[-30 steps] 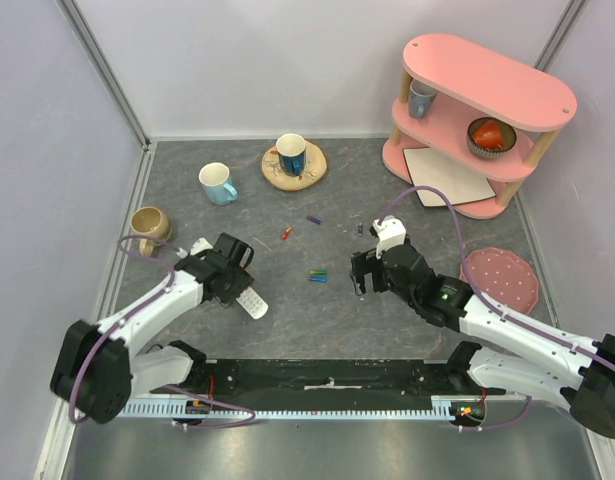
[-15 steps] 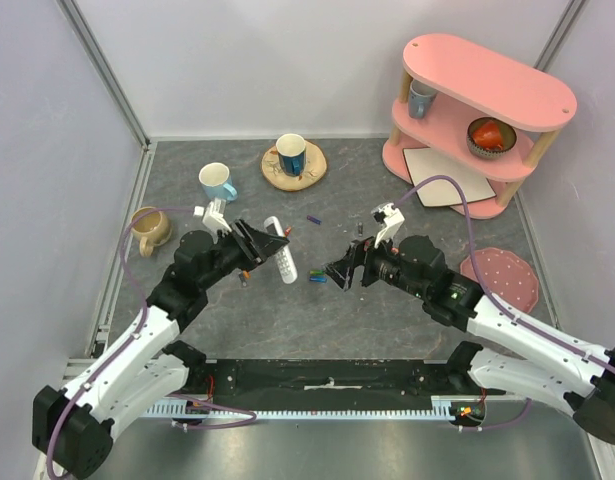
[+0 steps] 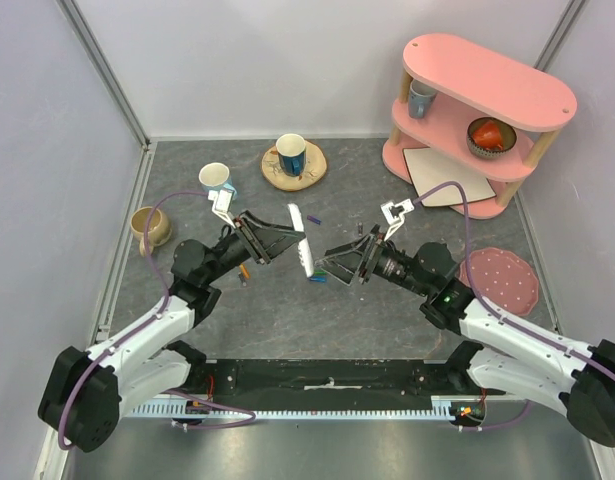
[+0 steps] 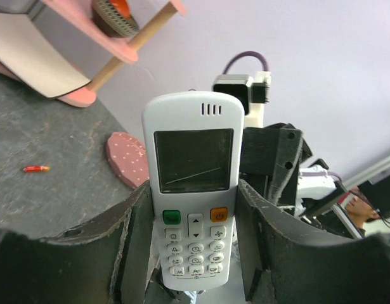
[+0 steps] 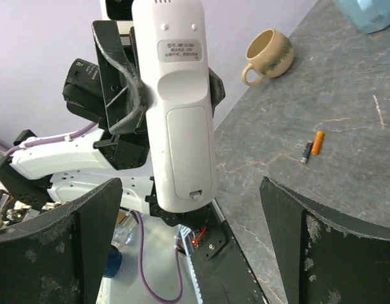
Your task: Load the batteries into the remote control
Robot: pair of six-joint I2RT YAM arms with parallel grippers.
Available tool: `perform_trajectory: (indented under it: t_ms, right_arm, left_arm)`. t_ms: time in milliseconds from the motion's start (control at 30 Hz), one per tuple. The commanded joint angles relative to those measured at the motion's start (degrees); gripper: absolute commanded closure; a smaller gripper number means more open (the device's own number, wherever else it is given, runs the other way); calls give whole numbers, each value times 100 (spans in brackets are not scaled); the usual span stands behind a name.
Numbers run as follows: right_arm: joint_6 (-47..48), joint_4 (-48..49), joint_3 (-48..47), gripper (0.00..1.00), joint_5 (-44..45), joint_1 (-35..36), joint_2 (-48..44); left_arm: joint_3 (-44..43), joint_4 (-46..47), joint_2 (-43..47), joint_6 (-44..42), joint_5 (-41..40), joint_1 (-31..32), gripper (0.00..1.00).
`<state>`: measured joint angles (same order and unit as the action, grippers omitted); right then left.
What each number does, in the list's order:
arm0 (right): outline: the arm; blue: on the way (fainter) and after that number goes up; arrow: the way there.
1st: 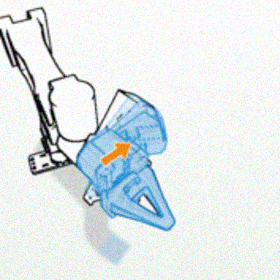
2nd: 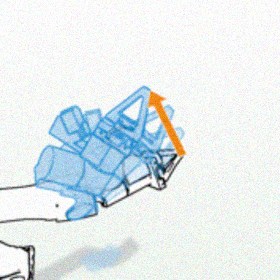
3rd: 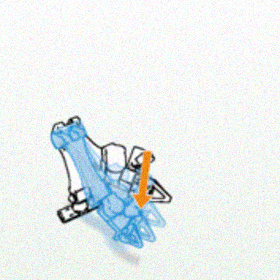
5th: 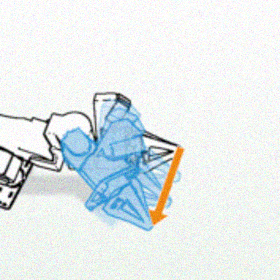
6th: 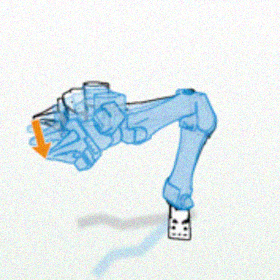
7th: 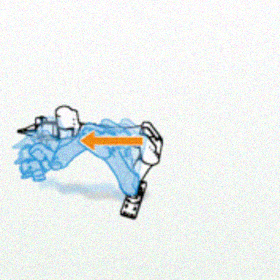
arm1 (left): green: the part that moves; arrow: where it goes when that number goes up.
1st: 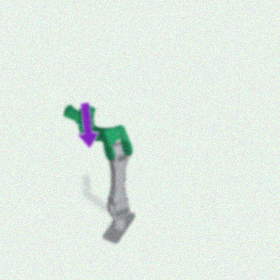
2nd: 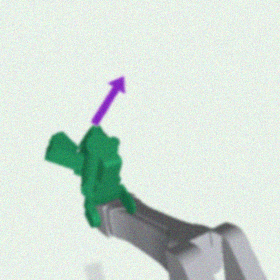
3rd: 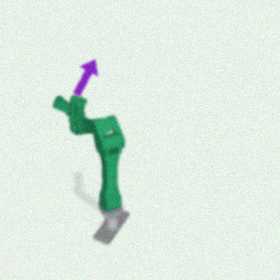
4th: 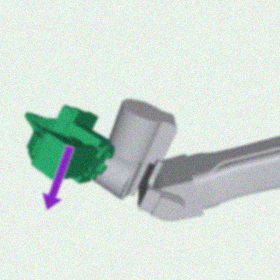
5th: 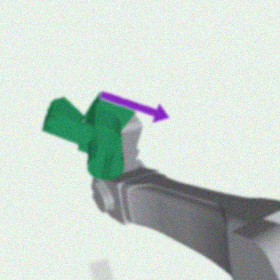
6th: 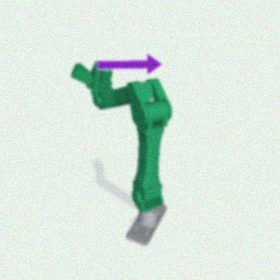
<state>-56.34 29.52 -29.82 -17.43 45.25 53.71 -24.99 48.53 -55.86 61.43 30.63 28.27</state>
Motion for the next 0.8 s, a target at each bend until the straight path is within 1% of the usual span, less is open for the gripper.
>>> perform_trajectory:
  t_ms: [0, 133, 300, 400, 533, 667, 767]
  right_arm:
    - [-273, 888, -41, 2, -331, -8, 236]
    - [-229, 1065, -138, 2, -454, -8, 420]
    - [-53, 986, -348, 2, -744, -8, 719]
    - [-35, 1090, -323, 3, -797, -8, 807]
    - [-123, 1407, -278, 10, -885, -8, 904]
    - [-263, 1767, -235, 14, -929, -8, 1070]
    - [-474, 2198, -217, 19, -1069, -8, 1246]
  left_arm:
    - [-216, 939, -118, 247, 320, 64, 98]
    - [-269, 982, -206, 291, 408, 99, 98]
    - [-313, 1105, -312, 440, 496, 117, 98]
    - [-366, 1150, -373, 502, 540, 126, 98]
    - [-401, 1220, -478, 554, 558, 161, 98]
    - [-392, 1422, -584, 633, 593, 214, 98]
    - [-392, 1519, -646, 660, 593, 249, 98]
